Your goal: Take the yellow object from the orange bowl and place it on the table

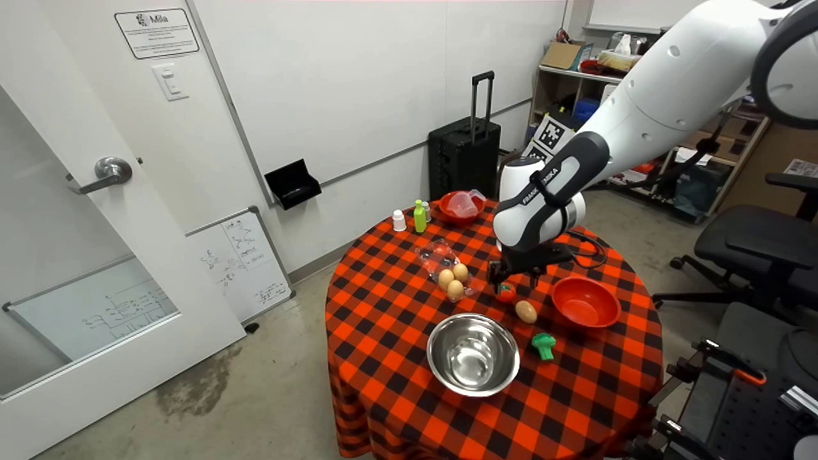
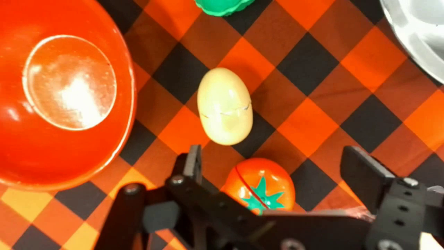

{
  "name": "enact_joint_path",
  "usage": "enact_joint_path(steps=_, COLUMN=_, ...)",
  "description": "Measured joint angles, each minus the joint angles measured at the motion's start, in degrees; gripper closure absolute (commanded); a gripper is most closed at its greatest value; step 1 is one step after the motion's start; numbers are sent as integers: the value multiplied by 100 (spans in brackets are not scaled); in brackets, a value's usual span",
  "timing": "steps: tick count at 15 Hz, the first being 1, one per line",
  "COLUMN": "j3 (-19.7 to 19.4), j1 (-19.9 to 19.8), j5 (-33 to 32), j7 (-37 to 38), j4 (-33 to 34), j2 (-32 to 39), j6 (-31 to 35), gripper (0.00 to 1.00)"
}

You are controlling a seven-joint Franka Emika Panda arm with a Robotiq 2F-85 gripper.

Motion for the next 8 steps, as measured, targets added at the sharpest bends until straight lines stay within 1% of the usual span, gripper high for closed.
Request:
enact_joint_path(steps=5, j3=46, j1=53, j5=-44, j7=-80, j4=-547, j2=-805, j6=1, gripper=0)
enact_joint_path(steps=8, j3=129, j1=44, j5=-41, j7=-141, j4=-773, j2=-1115, j6=-1, gripper=0)
